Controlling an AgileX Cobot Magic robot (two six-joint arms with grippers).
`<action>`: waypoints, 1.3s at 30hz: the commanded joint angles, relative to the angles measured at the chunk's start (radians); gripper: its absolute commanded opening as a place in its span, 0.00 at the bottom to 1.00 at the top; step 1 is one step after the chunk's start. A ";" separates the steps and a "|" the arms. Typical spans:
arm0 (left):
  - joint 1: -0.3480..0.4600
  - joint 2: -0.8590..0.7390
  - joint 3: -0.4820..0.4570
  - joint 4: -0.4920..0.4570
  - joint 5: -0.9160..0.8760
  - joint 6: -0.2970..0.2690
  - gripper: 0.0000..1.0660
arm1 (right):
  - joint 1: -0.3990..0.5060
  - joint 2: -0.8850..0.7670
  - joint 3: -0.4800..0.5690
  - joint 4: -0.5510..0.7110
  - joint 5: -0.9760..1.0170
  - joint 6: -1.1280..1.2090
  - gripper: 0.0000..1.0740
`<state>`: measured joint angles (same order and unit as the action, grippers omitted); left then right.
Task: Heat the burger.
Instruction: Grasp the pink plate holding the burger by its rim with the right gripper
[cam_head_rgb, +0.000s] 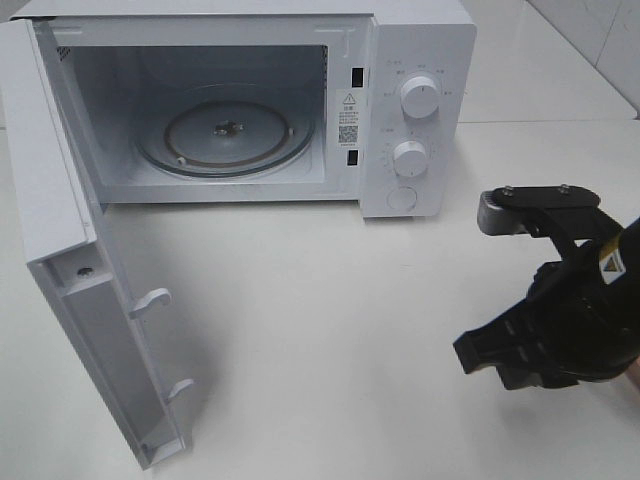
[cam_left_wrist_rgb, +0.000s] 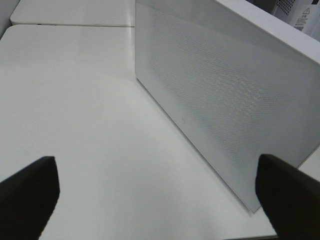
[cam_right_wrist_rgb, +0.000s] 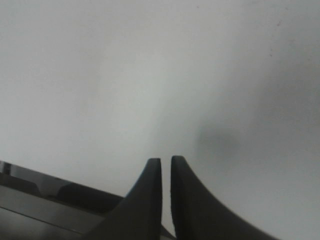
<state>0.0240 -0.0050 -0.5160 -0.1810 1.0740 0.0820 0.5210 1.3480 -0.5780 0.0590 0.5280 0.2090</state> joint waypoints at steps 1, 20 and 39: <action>-0.004 -0.017 0.002 0.000 -0.009 -0.003 0.94 | -0.003 -0.060 0.000 -0.087 0.135 -0.010 0.09; -0.004 -0.017 0.002 0.000 -0.009 -0.003 0.94 | -0.007 -0.184 0.000 -0.264 0.187 -0.011 0.81; -0.004 -0.017 0.002 0.000 -0.009 -0.003 0.94 | -0.257 -0.181 0.000 -0.282 0.151 -0.034 0.85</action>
<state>0.0240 -0.0050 -0.5160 -0.1810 1.0740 0.0820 0.2720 1.1690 -0.5780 -0.2160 0.6860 0.1850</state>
